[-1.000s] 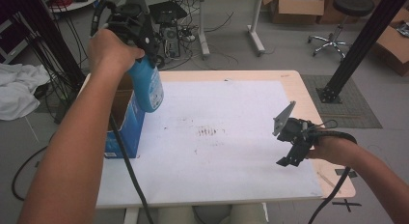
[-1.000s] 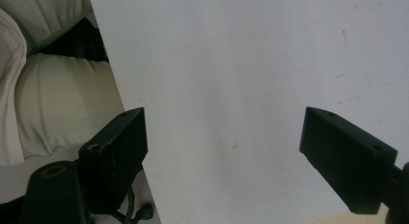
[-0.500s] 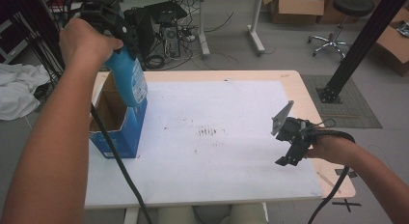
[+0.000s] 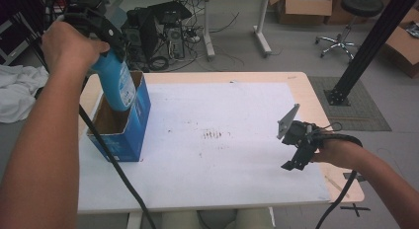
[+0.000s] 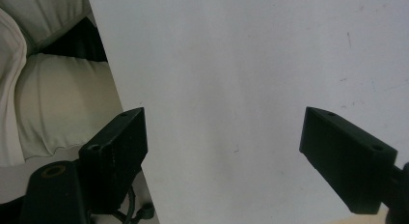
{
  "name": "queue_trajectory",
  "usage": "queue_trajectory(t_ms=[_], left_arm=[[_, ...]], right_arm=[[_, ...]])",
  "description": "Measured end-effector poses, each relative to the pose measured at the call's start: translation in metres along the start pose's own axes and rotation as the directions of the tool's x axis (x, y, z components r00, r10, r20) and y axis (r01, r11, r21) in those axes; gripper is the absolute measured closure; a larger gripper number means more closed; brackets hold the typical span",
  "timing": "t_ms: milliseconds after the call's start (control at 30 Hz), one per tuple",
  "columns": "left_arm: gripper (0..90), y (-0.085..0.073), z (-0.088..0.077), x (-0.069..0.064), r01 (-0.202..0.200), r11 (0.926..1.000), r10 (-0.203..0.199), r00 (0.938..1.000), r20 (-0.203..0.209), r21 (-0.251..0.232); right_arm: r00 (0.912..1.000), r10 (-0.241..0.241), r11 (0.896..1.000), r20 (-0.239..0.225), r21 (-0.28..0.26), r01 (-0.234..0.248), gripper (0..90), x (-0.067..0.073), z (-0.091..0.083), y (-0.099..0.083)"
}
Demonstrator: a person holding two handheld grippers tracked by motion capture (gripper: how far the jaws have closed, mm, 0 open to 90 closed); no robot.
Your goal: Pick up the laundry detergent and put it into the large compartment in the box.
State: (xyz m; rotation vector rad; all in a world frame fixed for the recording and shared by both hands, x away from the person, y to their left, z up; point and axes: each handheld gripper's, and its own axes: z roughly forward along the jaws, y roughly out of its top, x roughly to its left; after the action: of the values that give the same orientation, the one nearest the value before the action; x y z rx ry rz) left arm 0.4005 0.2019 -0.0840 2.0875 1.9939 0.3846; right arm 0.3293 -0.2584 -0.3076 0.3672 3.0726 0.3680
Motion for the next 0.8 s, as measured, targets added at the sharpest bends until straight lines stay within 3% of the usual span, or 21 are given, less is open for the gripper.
queue_trajectory(t_ms=[400,800], left_arm=[[37.8,-0.006,0.019,0.016,-0.003,0.9999,0.003,0.9997,-0.025,0.011],[37.8,-0.019,0.055,0.032,-0.002,0.9998,0.002,0.9999,-0.013,0.022]], right_arm=[[0.9999,0.01,1.0,-0.001,0.001,-0.01,17.0,-0.001,-0.001,-0.002],[0.9999,0.015,1.0,-0.003,0.004,-0.015,17.0,0.0,0.001,-0.004]])
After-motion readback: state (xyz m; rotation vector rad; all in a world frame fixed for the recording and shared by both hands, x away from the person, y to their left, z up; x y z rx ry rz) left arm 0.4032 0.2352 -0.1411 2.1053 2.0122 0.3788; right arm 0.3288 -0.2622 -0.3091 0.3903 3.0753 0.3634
